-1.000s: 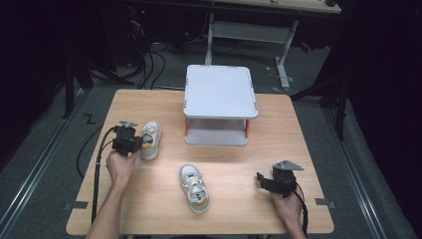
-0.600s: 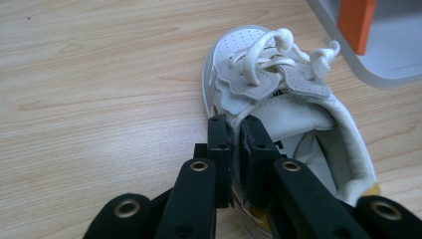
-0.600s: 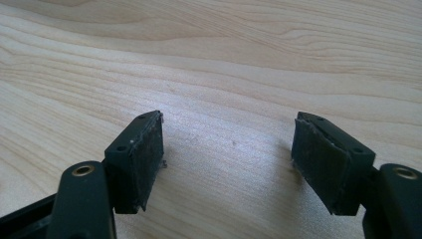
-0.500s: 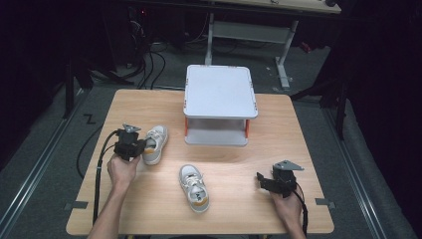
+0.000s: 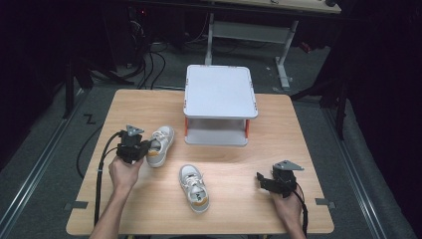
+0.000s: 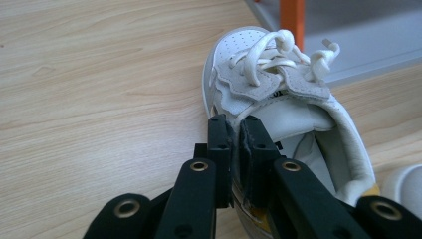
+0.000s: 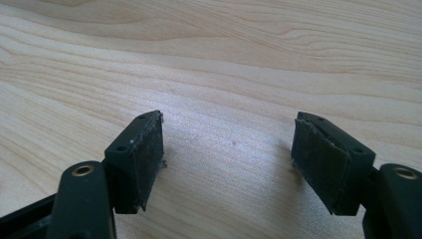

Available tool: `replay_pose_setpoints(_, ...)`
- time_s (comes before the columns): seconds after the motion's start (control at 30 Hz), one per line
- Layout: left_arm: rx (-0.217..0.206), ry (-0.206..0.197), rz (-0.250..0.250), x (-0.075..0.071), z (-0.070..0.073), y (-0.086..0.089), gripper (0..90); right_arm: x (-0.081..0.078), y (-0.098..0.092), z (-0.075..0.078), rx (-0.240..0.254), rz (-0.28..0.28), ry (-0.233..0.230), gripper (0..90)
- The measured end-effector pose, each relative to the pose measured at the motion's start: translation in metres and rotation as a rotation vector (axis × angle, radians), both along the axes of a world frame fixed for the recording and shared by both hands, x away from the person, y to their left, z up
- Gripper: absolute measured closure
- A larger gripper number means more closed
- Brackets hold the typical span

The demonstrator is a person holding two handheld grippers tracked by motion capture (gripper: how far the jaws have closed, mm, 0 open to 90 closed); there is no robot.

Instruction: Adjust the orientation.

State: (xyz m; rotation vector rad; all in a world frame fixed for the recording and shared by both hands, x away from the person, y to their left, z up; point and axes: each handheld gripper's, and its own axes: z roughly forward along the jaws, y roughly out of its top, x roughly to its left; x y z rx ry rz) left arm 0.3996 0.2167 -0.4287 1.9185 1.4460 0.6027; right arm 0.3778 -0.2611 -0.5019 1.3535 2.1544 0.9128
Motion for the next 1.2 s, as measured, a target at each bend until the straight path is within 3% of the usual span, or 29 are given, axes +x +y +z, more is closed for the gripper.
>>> replay_pose_setpoints(0.17, -0.030, -0.008, -0.021, -0.005, 0.006, -0.006, 84.6, 0.000, 0.000, 0.000, 0.000, 0.000, 0.000, 28.6)
replay_pose_setpoints(0.5, -0.051, -0.018, -0.079, -0.013, 0.018, -0.028, 84.6, 0.000, 0.000, 0.000, 0.000, 0.000, 0.000, 28.6)
replay_pose_setpoints(0.63, -0.034, -0.012, -0.111, -0.016, 0.021, -0.038, 84.7, 0.000, 0.000, 0.000, 0.001, -0.001, 0.000, 28.6)
replay_pose_setpoints(0.8, -0.057, -0.019, -0.137, -0.018, 0.028, -0.049, 84.6, 0.000, 0.000, 0.000, 0.000, 0.000, 0.000, 28.6)
replay_pose_setpoints(1.0, -0.084, -0.019, -0.180, -0.017, 0.036, -0.069, 84.6, 0.000, 0.000, 0.000, 0.000, 0.000, 0.000, 28.6)
replay_pose_setpoints(1.2, -0.108, -0.006, -0.214, -0.013, 0.035, -0.094, 84.5, 0.000, 0.000, 0.000, 0.001, 0.000, 0.000, 28.6)
